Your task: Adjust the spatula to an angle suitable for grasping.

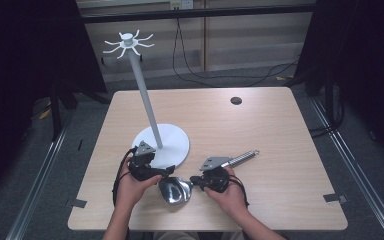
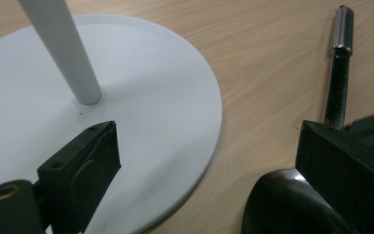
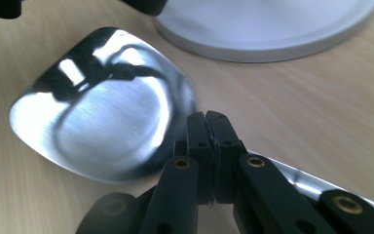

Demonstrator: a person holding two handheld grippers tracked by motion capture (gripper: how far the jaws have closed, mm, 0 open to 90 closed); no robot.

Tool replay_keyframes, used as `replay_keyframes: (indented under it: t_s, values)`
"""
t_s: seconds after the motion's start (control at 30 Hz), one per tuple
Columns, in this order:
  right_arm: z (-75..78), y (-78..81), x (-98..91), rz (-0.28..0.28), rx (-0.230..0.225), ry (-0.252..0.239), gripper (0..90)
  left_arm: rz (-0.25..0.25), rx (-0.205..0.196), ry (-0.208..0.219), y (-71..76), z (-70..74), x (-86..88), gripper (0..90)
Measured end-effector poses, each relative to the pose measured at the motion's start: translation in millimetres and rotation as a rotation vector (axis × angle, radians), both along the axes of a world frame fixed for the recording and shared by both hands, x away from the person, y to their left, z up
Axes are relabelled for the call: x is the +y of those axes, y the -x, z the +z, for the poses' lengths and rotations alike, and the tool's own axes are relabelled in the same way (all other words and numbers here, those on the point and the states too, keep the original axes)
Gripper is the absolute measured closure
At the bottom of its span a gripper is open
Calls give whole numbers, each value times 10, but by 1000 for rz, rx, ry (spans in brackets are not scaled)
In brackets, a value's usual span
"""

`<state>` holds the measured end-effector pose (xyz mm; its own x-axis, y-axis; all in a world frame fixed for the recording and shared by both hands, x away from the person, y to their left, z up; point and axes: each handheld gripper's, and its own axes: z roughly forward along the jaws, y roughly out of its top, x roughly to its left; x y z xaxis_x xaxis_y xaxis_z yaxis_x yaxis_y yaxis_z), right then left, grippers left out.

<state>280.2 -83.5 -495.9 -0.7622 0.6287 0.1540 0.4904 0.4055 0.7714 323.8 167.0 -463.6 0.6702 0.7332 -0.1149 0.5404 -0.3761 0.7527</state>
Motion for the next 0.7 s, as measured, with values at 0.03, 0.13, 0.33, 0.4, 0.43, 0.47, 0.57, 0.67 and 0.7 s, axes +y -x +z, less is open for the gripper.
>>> replay_keyframes:
  t_s: [0.03, 0.13, 0.33, 0.4, 0.43, 0.47, 0.57, 0.67, 0.7]
  values:
    - [25, -1, -65, -6, -6, 11, 888, -4, 3, -1, -2, -3, -18, 89]
    - [76, 5, -250, -29, -16, 27, 877, -15, 8, -9, -2, -2, -77, 90]
    - [116, 37, -583, -92, -21, 30, 848, -59, 20, -24, -34, -2, -210, 94]
    - [122, 56, -680, -114, -21, 37, 839, -77, 25, -39, -52, -4, -257, 95]
    - [125, 71, -779, -134, -18, 34, 823, -88, 23, -45, -65, -5, -287, 97]
    - [125, 71, -779, -134, -18, 34, 823, -92, 23, -53, -72, -1, -303, 97]
    - [135, 95, -877, -157, -18, 50, 806, -112, 27, -45, -94, 1, -367, 102]
    - [136, 118, -960, -169, -11, 60, 781, -123, 27, -45, -113, 4, -419, 102]
    - [133, 125, -986, -173, -7, 62, 772, -127, 31, -45, -117, 4, -439, 102]
